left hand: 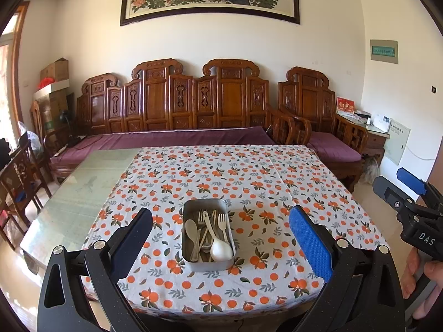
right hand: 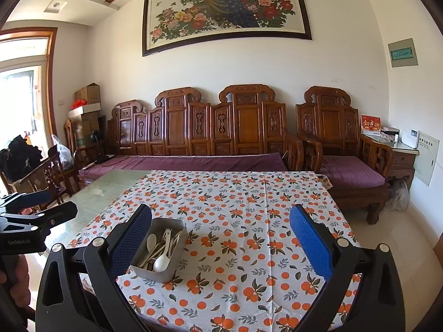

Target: Organize utensils

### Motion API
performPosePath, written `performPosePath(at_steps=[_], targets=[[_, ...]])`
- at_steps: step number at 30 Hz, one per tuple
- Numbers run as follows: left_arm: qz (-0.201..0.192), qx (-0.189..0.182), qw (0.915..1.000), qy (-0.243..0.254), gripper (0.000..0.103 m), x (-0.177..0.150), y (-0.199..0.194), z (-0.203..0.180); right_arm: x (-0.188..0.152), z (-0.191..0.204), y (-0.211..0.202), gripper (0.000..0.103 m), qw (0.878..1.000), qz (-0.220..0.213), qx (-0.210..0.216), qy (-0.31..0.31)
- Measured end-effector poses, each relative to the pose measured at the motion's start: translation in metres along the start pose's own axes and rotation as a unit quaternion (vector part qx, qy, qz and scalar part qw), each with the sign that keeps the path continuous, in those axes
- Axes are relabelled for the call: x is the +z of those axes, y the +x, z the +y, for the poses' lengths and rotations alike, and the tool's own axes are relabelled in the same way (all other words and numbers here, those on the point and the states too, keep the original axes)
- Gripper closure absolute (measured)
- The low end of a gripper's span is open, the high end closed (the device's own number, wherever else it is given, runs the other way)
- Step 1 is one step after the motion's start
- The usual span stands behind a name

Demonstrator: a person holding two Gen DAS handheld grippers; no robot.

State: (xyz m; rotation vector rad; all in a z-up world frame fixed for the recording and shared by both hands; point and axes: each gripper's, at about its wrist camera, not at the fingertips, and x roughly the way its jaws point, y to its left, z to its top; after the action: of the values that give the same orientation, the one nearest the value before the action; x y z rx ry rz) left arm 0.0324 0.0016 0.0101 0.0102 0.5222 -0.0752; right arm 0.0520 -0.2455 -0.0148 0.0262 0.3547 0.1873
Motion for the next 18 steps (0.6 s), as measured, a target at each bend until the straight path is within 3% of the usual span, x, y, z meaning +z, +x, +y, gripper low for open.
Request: performPosePath(at_steps=[18], targets=[[-0.003,0.004,1.0000,-0.002,0.008,-0.0003,-0.0002,-0.0005,-0.0017,-0.0014,0.0013,0.003,1.000,0.001,0.001,0.000]])
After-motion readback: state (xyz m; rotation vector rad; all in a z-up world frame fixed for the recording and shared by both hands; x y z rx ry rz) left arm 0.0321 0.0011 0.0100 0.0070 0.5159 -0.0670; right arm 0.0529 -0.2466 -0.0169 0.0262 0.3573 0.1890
